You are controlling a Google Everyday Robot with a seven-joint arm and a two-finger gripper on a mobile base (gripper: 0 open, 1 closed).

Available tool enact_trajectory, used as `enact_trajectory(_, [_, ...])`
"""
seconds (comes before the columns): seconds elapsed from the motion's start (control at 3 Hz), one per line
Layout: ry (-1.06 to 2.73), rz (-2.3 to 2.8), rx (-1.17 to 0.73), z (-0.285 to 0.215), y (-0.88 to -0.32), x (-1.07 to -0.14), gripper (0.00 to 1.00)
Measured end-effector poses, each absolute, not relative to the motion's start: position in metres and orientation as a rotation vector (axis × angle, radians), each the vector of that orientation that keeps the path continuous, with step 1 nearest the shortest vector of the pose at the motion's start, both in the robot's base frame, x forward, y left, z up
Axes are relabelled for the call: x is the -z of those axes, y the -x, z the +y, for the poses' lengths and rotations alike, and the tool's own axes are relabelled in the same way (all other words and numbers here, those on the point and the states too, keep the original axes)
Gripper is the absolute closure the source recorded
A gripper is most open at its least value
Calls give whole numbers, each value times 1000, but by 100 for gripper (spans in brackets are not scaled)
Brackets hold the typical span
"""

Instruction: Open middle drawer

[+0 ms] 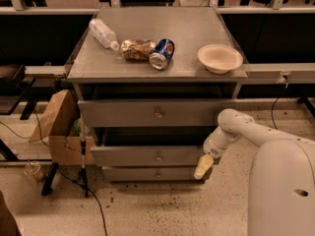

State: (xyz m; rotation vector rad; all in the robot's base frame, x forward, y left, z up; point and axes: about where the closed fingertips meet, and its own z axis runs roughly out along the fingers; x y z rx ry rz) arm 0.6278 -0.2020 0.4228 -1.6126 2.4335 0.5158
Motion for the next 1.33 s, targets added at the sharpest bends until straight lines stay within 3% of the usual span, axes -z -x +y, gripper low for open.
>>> enact_trajectory(1.33, [1653,2414,-526,-190,-631,-422,0])
